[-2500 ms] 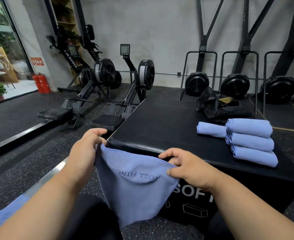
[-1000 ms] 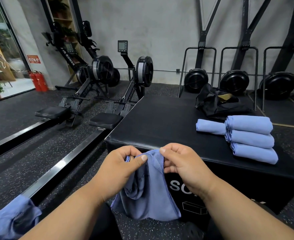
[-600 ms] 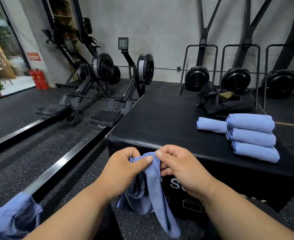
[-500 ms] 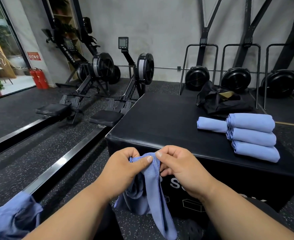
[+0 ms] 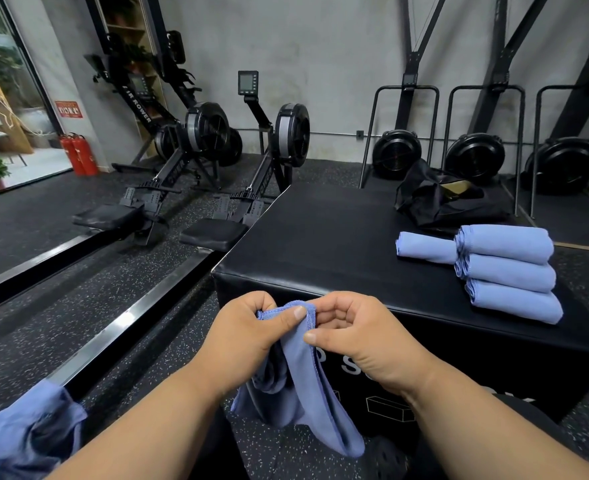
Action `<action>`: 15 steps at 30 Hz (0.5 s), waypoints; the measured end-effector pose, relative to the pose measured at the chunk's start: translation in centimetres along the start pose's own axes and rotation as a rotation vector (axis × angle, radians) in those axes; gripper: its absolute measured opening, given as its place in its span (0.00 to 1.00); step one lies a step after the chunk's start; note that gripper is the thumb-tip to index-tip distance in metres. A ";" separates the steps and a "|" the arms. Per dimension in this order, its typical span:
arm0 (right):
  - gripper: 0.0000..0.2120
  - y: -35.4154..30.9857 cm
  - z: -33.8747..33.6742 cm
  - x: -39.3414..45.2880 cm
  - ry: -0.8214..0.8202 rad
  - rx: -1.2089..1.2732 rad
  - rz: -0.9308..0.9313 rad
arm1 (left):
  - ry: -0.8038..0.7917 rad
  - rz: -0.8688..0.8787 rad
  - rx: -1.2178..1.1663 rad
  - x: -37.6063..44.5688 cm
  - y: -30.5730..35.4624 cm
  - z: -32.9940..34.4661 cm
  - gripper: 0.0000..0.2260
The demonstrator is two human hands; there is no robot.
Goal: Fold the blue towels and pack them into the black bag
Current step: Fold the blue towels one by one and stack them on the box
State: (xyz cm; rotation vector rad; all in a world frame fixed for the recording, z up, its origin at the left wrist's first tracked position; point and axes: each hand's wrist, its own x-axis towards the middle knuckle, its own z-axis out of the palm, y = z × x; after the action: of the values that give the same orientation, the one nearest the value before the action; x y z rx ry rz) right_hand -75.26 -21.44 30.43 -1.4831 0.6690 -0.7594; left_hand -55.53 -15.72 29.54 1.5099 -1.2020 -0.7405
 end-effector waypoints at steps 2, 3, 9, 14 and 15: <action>0.13 0.1 0.0 0.1 0.013 -0.036 -0.005 | 0.000 -0.010 -0.003 0.0 -0.1 0.1 0.21; 0.13 0.2 0.0 0.1 0.021 -0.049 -0.007 | -0.001 -0.012 -0.004 0.1 -0.2 0.0 0.21; 0.04 0.5 0.1 0.5 0.118 -0.086 -0.024 | -0.018 0.000 -0.005 0.1 -0.6 0.1 0.25; 0.05 0.1 -0.3 0.5 0.075 -0.076 0.016 | -0.123 0.053 0.006 0.7 -1.7 -0.9 0.18; 0.06 -0.1 -0.6 0.4 0.088 -0.108 0.012 | -0.125 0.053 0.017 0.9 -2.1 -1.4 0.19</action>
State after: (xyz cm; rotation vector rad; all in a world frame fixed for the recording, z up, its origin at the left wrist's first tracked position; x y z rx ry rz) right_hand -75.44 -22.13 30.61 -1.5489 0.7954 -0.7940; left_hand -53.32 -16.13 28.08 1.4574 -1.3404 -0.8004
